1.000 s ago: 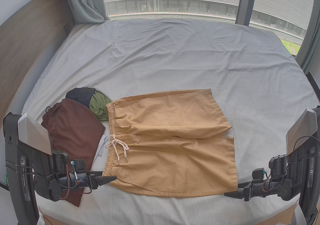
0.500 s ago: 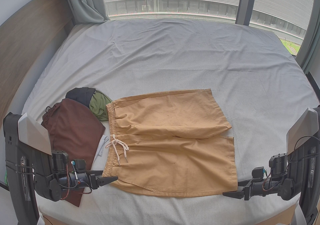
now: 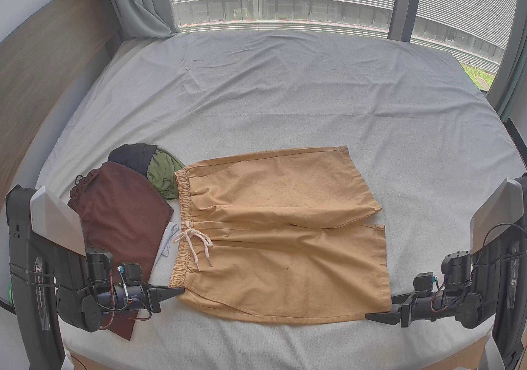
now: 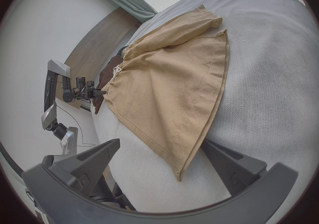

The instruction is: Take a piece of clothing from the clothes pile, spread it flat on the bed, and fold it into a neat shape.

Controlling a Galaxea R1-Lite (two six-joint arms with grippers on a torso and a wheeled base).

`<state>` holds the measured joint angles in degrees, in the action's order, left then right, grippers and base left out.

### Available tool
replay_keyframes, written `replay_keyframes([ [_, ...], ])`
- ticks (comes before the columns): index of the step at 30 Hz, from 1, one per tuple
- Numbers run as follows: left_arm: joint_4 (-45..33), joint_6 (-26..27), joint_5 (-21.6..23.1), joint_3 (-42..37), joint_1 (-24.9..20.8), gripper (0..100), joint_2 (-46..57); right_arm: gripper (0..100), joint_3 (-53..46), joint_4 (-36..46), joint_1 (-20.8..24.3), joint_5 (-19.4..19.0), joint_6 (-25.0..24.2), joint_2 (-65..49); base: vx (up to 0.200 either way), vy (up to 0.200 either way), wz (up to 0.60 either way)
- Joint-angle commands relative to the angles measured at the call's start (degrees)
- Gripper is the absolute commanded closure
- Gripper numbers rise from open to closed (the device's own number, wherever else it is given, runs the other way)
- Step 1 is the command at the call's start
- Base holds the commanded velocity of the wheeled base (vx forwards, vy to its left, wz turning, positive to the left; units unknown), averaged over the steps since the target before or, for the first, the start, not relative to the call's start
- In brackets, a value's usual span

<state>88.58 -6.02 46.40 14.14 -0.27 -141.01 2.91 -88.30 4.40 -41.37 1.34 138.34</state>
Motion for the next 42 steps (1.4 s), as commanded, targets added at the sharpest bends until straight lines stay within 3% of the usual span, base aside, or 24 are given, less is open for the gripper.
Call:
replay_keyframes([
  [1, 0.02, -0.04, 0.01, 0.01, -0.08, 100, -0.06, 0, -0.01, -0.03, 0.08, -0.02, 0.07, 0.26, 0.000, 0.000, 0.00],
  [9, 0.02, -0.04, 0.01, 0.27, -0.08, 100, -0.32, 0, -0.54, -0.03, 0.08, 0.07, 0.15, 0.26, 0.000, 0.000, 0.00],
  [10, 0.02, -0.04, 0.01, 0.36, -0.17, 100, -0.41, 100, -0.63, 0.05, 0.08, 0.07, 0.15, 0.35, 0.000, 0.000, 0.00],
  [21, 0.10, -0.04, 0.45, 0.45, 0.00, 100, -0.41, 100, -1.51, 0.05, -0.09, 0.24, 0.33, 0.44, 0.000, 0.000, 0.00],
  [31, 0.02, -0.31, 5.99, -2.63, 2.29, 100, 1.61, 100, -2.91, 0.14, -0.09, 0.15, 0.77, 0.26, 0.000, 0.000, 0.00],
  [34, -0.07, 0.13, 6.60, -4.21, 2.55, 100, 1.61, 100, -2.91, 0.67, -0.36, 0.15, 3.58, 0.53, 0.000, 0.000, 0.00],
  [39, -0.07, 3.21, 6.69, -5.35, 2.55, 100, 1.00, 100, -2.91, 1.72, -0.36, 0.07, 5.25, 0.26, 0.000, 0.000, 0.00],
  [42, -0.07, 8.22, 7.22, -5.79, 2.64, 100, -0.58, 100, -2.91, 2.69, -0.36, -1.69, 6.74, -0.35, 0.000, 0.000, 0.00],
])
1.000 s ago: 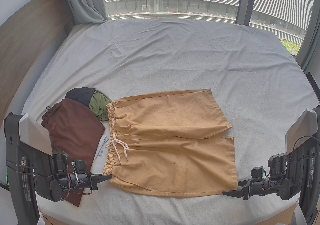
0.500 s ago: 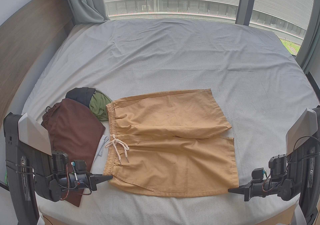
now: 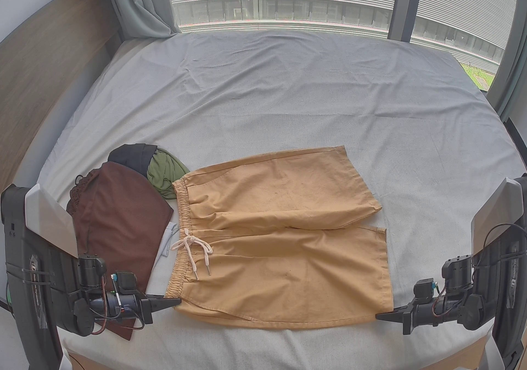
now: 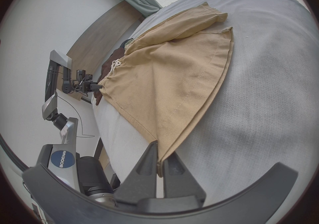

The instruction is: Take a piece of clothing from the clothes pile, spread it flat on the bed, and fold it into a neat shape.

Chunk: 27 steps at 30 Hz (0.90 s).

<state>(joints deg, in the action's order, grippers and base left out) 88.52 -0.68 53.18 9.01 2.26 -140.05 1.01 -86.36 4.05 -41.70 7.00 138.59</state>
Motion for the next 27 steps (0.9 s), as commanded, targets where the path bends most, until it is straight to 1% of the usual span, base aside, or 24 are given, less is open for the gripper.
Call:
replay_keyframes([
  [1, -0.01, 3.85, 0.79, -0.66, 0.12, 100, -1.72, 100, -1.01, 1.10, 0.00, -2.42, 1.62, -0.78, 0.000, 0.000, 0.00],
  [4, 0.08, 4.46, 1.84, -0.40, 0.12, 100, -1.28, 100, -1.01, 1.28, -0.36, -4.44, 2.67, -1.75, 0.000, 0.000, 0.00],
  [7, 0.17, 4.90, 2.81, -0.04, 0.12, 100, -0.23, 100, -1.01, 0.66, -0.44, -5.41, 2.76, -2.72, 0.000, 0.000, 0.00],
  [11, 0.17, 4.20, 3.87, 0.83, -0.06, 100, 1.62, 100, -0.75, 0.14, -0.36, -7.87, 2.67, -4.47, 0.000, 0.000, 0.00],
  [13, 0.17, 4.20, 3.87, 0.83, -0.06, 100, 1.71, 100, -0.75, 0.14, -0.36, -7.95, 2.67, -4.56, 0.000, 0.000, 0.00],
  [14, 0.08, 2.53, 3.87, 1.71, -0.41, 100, 3.73, 100, -0.84, -0.74, -0.36, -9.36, 2.67, -5.88, 0.000, 0.000, 0.00],
  [16, 0.17, -1.16, 3.87, 2.50, -0.67, 100, 5.84, 100, -0.75, -1.62, -0.44, -9.98, 2.32, -6.58, 0.000, 0.000, 0.00],
  [17, 0.08, -4.15, 3.95, 3.03, -0.76, 100, 7.86, 100, -0.57, -1.88, -0.62, -10.50, 2.06, -6.93, 0.000, 0.000, 0.00],
  [18, 0.17, -5.03, 3.95, 3.12, -0.76, 100, 8.47, 100, -0.48, -1.88, -0.71, -10.68, 1.97, -7.11, 0.000, 0.000, 0.00],
  [20, 0.17, -9.51, 4.13, 3.47, -0.85, 100, 11.29, 100, 0.39, -1.88, -1.15, -11.47, 1.70, -8.34, 0.000, 0.000, 0.00],
  [22, 0.17, -11.45, 4.22, 3.82, -0.85, 100, 12.43, 100, 1.10, -1.88, -1.41, -12.17, 1.26, -8.96, 0.000, 0.000, 0.00],
  [23, 0.17, -11.45, 4.22, 3.82, -0.85, 100, 12.43, 100, 1.10, -1.88, -1.41, -12.17, 1.26, -8.96, 0.000, 0.000, 0.00],
  [24, 0.17, -13.03, 4.22, 4.44, -1.20, 100, 13.04, 100, 2.42, -1.88, -1.67, -13.23, -0.23, -10.19, 0.000, 0.000, 0.00],
  [27, 0.17, -13.64, 4.22, 5.32, -1.46, 100, 13.04, 100, 3.47, -1.88, -1.85, -14.19, -2.08, -12.03, 0.000, 0.000, 0.00],
])
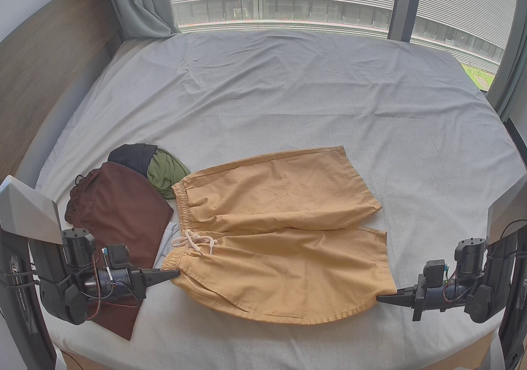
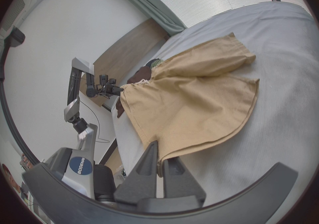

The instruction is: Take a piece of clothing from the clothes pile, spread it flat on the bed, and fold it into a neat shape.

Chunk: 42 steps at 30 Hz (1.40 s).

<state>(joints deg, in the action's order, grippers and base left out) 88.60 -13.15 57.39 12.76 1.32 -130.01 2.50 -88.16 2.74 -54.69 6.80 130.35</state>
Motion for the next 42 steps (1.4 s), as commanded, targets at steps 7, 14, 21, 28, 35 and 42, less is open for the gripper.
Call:
replay_keyframes([
  [7, 0.08, -3.55, -0.09, 3.50, -0.53, 100, 3.19, 100, 3.92, -0.08, -0.99, -2.09, -6.10, -7.31, 0.000, 0.000, 0.00],
  [14, 0.08, -6.71, -0.18, 4.46, -0.44, 100, 4.68, 100, 4.09, -0.08, -2.30, -2.97, -7.24, -9.24, 0.000, 0.000, 0.00],
  [21, 0.08, -11.02, -0.79, 5.87, -0.26, 100, 6.09, 100, 3.65, 0.01, -2.30, -4.64, -9.53, -13.20, 0.000, 0.000, 0.00],
  [28, 0.08, -11.54, -2.02, 6.31, -0.53, 100, 7.23, 100, 3.13, 0.01, -2.57, -4.73, -9.44, -14.78, 0.000, 0.000, 0.00],
  [35, 0.08, -11.54, -5.45, 7.63, -0.61, 100, 6.97, 100, 2.51, 0.01, -2.57, -4.73, -9.44, -16.36, 0.000, 0.000, 0.00],
  [42, 0.08, -11.63, -7.74, 9.38, -0.53, 100, 6.88, 100, 2.33, 0.01, -2.57, -4.73, -9.44, -17.50, 0.000, 0.000, 0.00],
])
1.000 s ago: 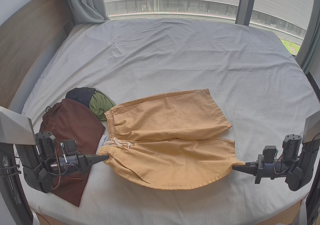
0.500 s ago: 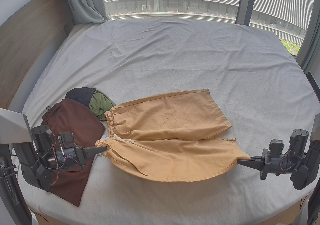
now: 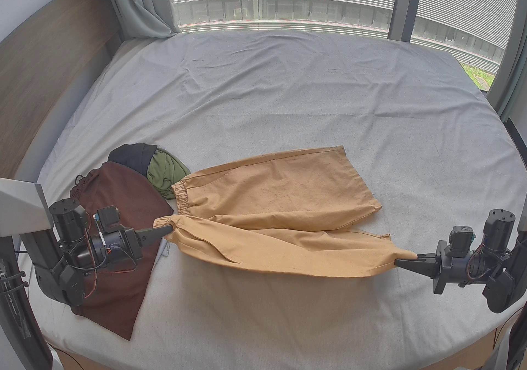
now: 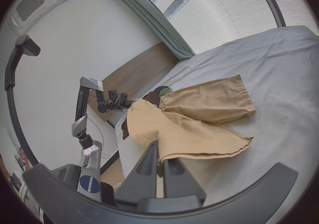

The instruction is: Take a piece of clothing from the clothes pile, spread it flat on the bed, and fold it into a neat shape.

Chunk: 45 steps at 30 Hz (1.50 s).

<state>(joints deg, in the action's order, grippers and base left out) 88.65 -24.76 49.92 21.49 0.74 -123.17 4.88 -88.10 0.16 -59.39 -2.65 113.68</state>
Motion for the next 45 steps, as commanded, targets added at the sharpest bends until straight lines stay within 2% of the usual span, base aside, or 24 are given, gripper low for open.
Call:
replay_keyframes([
  [1, 0.03, -0.03, -0.44, 0.74, 0.14, 100, 0.04, 100, -0.04, -0.05, 0.02, -0.02, 0.10, -0.91, 0.000, 0.000, 0.00],
  [9, 0.03, -0.11, -1.32, 1.45, 0.22, 100, 0.04, 100, 0.40, -0.05, -0.25, -0.02, -0.26, -2.50, 0.000, 0.000, 0.00],
  [19, 0.03, -0.11, -1.32, 1.89, 0.49, 100, 0.04, 100, 2.16, -0.05, -0.33, -0.02, -3.16, -4.34, 0.000, 0.000, 0.00],
  [26, 0.03, -2.84, -4.31, 3.29, 0.31, 100, 0.04, 100, 5.76, -0.14, -0.16, 0.68, -8.69, -4.25, 0.000, 0.000, 0.00],
  [33, 0.03, -3.19, -4.83, 4.00, 0.40, 100, 0.13, 100, 8.31, -0.14, 0.46, 4.29, -9.66, -3.29, 0.000, 0.000, 0.00],
  [38, 0.03, -3.19, -4.83, 4.08, 0.40, 100, 0.13, 100, 10.24, -0.14, 0.63, 4.46, -10.45, -2.85, 0.000, 0.000, 0.00],
  [41, 0.03, -3.19, -4.83, 4.26, 0.31, 100, 0.04, 100, 12.17, -0.14, 0.54, 4.64, -12.91, -3.02, 0.000, 0.000, 0.00],
  [45, 0.03, -3.37, -5.89, 4.61, 0.05, 100, 0.21, 100, 13.93, -0.14, 0.63, 6.39, -14.32, -2.85, 0.000, 0.000, 0.00],
])
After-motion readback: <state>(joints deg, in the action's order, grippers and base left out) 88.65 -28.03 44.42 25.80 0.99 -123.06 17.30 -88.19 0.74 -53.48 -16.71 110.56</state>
